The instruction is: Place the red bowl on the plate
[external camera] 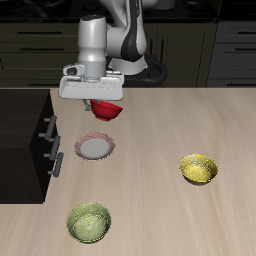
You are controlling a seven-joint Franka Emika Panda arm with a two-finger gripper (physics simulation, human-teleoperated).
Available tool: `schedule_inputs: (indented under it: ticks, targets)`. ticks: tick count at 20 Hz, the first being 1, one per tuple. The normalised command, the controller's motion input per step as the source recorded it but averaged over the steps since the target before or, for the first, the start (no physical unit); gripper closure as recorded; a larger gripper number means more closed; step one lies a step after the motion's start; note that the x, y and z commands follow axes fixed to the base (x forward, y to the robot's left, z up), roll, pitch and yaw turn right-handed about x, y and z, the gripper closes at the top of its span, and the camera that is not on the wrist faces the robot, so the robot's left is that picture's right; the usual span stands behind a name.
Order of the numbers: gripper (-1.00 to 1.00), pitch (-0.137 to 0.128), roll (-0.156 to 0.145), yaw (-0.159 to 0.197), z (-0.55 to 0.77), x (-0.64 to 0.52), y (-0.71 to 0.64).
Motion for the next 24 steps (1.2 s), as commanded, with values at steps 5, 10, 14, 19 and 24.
schedule_inputs:
  ticks: [5, 10, 14, 19, 24]
  targets:
    - [1.00, 0.009, -0.029, 0.009, -0.10, 0.07, -0.10]
    - [1.00, 0.002, -0.016, 0.010, -0.08, 0.07, -0.07]
    - [1.00, 0.024, -0.012, 0.007, -0.14, 0.12, -0.06]
    - [1.00, -0.010, -0.006, 0.025, -0.06, 0.08, 0.02]
    - [1.00, 0.025, 0.008, 0.008, -0.13, 0.10, 0.06]
